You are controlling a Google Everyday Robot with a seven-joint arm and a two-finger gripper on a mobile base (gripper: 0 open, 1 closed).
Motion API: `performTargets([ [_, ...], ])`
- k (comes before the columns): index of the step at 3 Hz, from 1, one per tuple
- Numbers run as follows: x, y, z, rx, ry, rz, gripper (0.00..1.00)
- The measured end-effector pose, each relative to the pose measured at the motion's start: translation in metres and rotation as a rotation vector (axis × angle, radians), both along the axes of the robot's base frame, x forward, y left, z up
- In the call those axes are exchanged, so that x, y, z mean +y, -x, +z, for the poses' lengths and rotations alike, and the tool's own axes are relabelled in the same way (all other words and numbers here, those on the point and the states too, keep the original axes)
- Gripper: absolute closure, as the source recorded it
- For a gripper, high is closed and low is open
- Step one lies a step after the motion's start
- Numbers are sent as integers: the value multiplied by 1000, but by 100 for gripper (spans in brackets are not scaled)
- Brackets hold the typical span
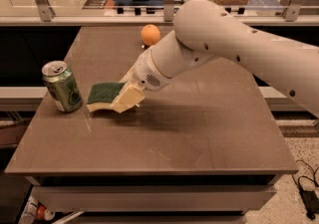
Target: Move sponge near green can
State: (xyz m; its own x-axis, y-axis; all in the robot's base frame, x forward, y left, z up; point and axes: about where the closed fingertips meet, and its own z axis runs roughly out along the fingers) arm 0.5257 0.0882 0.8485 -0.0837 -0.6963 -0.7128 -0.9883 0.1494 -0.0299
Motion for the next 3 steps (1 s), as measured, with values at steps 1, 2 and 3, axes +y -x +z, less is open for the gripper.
performTargets([
  [1,2,2,-1,5,3,0,88],
  [2,4,3,0,4,4,3,65],
  [3,5,4,0,3,5,6,42],
])
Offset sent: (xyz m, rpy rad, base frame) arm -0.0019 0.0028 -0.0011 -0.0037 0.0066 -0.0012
